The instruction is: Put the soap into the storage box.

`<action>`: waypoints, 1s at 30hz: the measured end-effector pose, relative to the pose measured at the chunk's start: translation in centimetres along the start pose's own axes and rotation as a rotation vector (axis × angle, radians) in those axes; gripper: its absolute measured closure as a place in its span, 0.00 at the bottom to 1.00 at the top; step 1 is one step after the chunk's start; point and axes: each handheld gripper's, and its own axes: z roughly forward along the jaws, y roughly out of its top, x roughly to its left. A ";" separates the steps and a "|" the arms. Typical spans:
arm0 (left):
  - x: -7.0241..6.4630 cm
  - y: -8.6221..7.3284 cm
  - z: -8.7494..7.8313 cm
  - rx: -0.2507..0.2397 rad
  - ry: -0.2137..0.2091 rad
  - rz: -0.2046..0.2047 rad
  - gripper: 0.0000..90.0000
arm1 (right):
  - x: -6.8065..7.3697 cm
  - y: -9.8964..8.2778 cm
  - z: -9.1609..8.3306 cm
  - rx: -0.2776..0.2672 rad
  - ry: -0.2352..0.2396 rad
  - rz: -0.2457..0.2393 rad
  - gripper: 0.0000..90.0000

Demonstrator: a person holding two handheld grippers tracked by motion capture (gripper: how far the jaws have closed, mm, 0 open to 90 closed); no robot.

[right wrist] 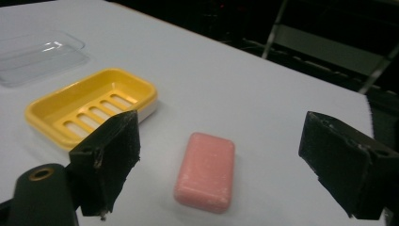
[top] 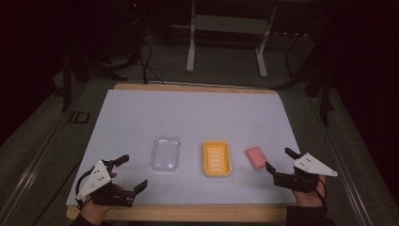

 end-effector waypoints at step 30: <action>-0.1 -0.2 0.3 0.021 0.004 0.008 0.00 | -4.1 0.5 2.0 0.445 -0.172 0.294 0.12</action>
